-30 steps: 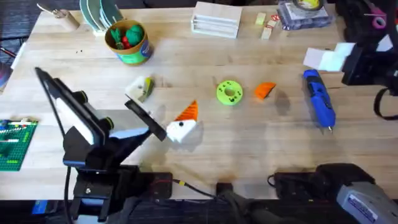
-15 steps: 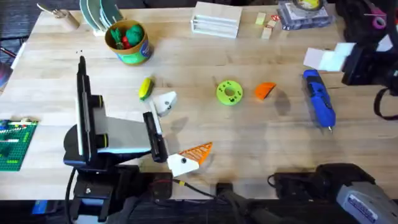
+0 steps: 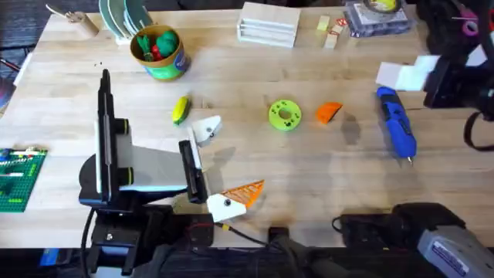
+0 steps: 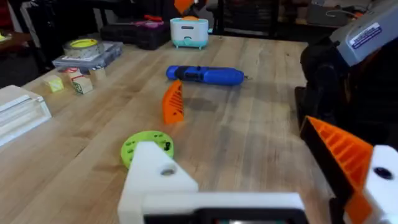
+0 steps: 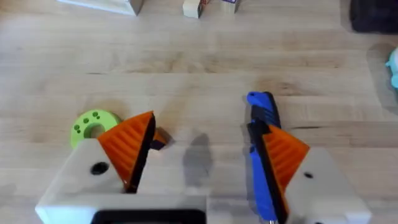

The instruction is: Pick up the gripper from the table and insert it into the empty holder that is missing its gripper. Then pick up a screw, insert it into the mounting hole, and use the screwdriver to tighten it. Finally, clean up the table by picking up the vegetable and placing it into the bucket.

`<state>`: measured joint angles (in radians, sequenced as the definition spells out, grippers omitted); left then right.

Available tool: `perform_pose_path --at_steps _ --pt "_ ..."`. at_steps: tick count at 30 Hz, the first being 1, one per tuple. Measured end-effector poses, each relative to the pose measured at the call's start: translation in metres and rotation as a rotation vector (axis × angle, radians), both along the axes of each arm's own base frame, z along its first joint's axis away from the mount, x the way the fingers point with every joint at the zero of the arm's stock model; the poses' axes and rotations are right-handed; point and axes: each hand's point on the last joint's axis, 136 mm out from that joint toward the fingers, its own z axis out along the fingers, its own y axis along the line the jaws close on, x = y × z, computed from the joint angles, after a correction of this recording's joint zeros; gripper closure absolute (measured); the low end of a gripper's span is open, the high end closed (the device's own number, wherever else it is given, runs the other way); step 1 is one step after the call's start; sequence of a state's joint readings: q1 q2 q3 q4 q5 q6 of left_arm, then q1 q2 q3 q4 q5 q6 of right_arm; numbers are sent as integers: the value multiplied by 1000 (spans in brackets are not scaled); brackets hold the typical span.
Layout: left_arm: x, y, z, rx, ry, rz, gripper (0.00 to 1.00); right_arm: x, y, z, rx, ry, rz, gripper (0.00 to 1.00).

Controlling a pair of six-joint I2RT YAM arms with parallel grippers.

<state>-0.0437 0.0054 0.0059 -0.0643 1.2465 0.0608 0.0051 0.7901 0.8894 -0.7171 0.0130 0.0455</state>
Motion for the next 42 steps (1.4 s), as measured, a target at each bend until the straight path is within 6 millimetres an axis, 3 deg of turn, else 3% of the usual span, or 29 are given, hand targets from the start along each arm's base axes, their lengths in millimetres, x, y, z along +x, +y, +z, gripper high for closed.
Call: perform_pose_path --at_steps 3,10,16,17,27,32,37,42 --pt "0 0 0 0 0 0 9 -16 4 -16 31 93 1 10" --pt "0 0 0 0 0 0 8 -23 36 -33 109 193 164 10" --pt "0 0 0 0 0 0 9 -23 71 -71 20 356 393 10" --pt "0 0 0 0 0 0 9 -15 81 -86 -24 393 452 10" --pt "0 0 0 0 0 0 9 9 81 -129 -166 470 584 10" --pt "0 0 0 0 0 0 8 20 80 -137 -209 457 613 23" --pt "0 0 0 0 0 0 9 26 81 -135 -223 430 621 235" --pt "0 0 0 0 0 -1 9 27 80 -135 -232 429 625 577"
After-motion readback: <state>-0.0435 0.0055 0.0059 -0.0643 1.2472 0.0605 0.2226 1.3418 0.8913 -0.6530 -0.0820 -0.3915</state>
